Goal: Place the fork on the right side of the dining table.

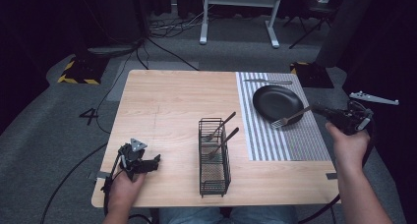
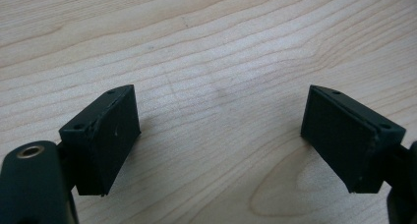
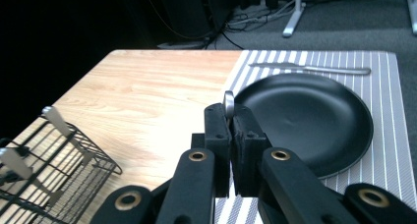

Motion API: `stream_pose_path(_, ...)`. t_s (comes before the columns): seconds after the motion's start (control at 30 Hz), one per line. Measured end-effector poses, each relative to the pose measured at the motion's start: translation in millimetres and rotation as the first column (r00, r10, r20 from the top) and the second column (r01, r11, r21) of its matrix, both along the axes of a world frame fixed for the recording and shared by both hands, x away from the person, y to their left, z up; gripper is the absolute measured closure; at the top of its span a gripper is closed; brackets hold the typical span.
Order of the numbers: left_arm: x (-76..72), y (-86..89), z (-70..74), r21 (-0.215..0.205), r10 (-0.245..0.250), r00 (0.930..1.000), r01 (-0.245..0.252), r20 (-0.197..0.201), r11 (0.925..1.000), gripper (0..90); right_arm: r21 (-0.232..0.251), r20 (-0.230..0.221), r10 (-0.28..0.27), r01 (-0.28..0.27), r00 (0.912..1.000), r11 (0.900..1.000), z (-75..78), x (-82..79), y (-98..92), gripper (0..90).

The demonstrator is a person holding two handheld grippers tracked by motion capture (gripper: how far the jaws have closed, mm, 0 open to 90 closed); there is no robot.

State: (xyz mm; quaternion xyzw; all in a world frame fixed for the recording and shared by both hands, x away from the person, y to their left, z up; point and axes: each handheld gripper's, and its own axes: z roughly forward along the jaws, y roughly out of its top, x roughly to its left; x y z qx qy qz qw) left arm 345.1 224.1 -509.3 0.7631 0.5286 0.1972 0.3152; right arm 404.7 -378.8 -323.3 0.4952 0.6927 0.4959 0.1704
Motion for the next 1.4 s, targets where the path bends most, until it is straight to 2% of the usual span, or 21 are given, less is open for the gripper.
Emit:
stream_pose_path(0.2, -0.1, -0.1, 0.0, 0.0, 0.0, 1.0, 0.0, -0.001, 1.0, 14.8, 0.014, -0.047, -0.006, 0.006, 0.9989, 1.0, -18.1, 9.1, 1.9, 87.2)
stream_pose_path(0.37, -0.1, -0.1, -0.1, 0.0, 0.001, 1.0, -0.001, 0.001, 1.0, 14.8, 0.026, -0.069, 0.0, 0.002, 0.9976, 1.0, -28.8, 14.1, 6.6, 87.2)
stream_pose_path(0.57, -0.1, -0.1, -0.1, 0.0, 0.001, 1.0, -0.001, 0.001, 1.0, 14.8, 0.016, -0.092, 0.005, -0.003, 0.9957, 1.0, -39.9, 17.6, 13.8, 87.2)
stream_pose_path(0.9, -0.1, -0.1, -0.1, 0.0, 0.001, 1.0, -0.001, 0.001, 1.0, 14.8, 0.03, -0.13, 0.015, -0.012, 0.9914, 0.999, -53.0, 22.6, 20.6, 87.1)
stream_pose_path(1.23, -0.1, -0.2, -0.1, 0.0, 0.001, 1.0, -0.001, 0.001, 1.0, 14.8, 0.063, -0.145, 0.008, 0.001, 0.9893, 0.998, -59.5, 26.1, 19.4, 87.1)
stream_pose_path(1.4, -0.1, -0.3, -0.1, -0.001, 0.002, 1.0, -0.002, 0.001, 1.0, 14.8, 0.061, -0.149, 0.004, 0.005, 0.9888, 0.998, -61.2, 26.6, 18.5, 87.1)
